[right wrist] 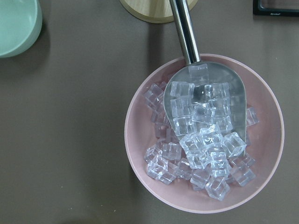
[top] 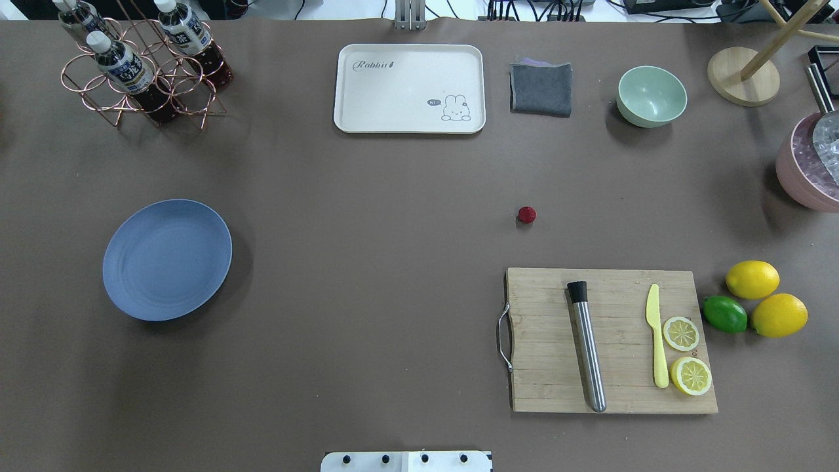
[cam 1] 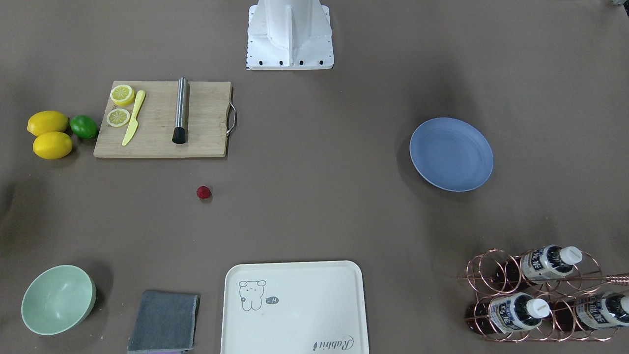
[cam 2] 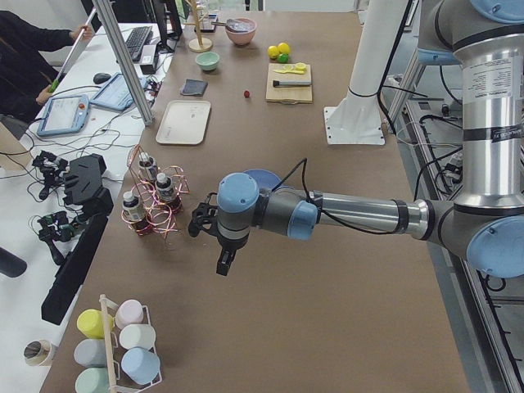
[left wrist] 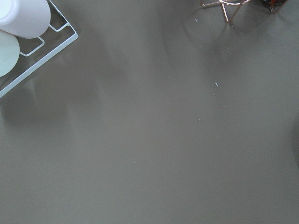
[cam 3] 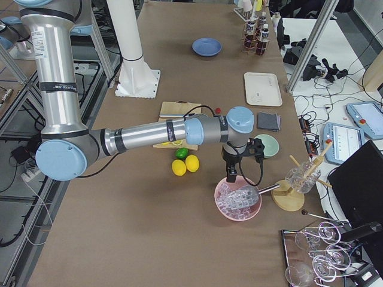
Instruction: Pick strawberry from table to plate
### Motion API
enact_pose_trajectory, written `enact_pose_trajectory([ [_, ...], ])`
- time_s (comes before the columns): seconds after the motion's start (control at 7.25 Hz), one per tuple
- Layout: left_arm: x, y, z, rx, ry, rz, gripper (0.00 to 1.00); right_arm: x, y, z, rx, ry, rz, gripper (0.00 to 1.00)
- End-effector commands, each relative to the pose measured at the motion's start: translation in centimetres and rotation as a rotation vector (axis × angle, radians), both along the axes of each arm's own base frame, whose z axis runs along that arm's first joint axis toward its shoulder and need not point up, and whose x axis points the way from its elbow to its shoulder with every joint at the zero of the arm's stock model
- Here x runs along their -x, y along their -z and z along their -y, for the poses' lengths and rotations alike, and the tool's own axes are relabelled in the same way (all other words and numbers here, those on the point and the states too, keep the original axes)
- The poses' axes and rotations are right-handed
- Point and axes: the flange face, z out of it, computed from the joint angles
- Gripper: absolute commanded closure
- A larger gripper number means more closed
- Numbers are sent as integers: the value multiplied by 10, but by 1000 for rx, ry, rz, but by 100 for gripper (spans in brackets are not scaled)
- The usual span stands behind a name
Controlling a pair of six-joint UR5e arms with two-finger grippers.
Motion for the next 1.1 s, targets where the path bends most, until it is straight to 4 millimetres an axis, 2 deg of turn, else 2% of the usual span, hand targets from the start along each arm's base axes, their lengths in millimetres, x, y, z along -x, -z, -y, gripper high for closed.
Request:
enact_pose_trajectory([
  [0.0,4,1,1,3,15,5,2,-1,5,1,-8,-5,0,0],
  [0.41,5,-12,-8,26,12,8,2,-14,-1,-3,10,-34,-6,0],
  [0.97,5,-15,-9,31,11,10,2,-15,-3,-6,12,-37,-6,0],
])
